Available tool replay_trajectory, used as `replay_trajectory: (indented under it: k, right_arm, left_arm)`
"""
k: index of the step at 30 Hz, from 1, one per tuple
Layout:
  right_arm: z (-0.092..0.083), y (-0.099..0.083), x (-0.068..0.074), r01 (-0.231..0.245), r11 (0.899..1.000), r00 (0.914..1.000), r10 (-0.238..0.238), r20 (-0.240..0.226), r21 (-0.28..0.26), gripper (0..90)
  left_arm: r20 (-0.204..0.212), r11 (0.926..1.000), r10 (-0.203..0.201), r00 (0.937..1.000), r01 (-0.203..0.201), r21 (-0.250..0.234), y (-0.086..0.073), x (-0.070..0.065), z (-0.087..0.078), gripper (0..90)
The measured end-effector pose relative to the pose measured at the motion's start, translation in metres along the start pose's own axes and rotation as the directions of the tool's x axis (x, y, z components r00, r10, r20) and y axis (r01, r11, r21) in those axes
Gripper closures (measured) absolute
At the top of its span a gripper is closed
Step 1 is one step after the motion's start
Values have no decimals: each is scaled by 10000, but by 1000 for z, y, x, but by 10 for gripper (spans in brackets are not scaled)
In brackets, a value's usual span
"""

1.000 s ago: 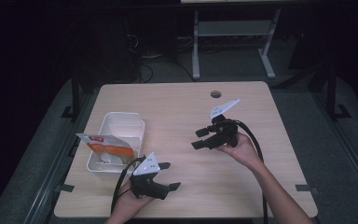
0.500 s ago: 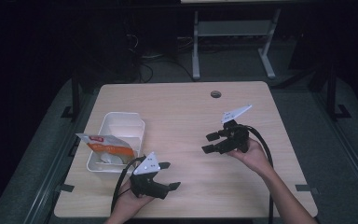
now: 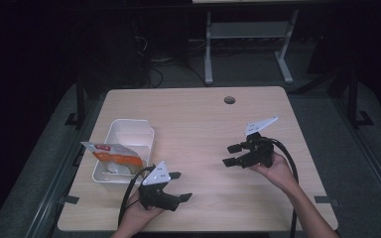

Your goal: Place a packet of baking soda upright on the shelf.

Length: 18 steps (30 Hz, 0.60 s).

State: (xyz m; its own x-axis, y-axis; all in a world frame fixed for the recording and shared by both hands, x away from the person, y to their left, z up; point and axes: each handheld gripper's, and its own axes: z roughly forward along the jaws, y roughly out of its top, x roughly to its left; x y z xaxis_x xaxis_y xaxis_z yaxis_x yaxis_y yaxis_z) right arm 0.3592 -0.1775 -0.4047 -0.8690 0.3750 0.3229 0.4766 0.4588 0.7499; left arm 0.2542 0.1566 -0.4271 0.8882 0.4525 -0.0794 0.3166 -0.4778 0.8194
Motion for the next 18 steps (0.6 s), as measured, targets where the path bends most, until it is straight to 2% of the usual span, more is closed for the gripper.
replay_trajectory:
  k: [18]
  right_arm:
    - [-14, -32, -1, -447, 9990, 9986, 450, 294, -98, 305]
  left_arm:
    - [-44, 10000, -30, 10000, 31, 39, 0, 1, 1, 216]
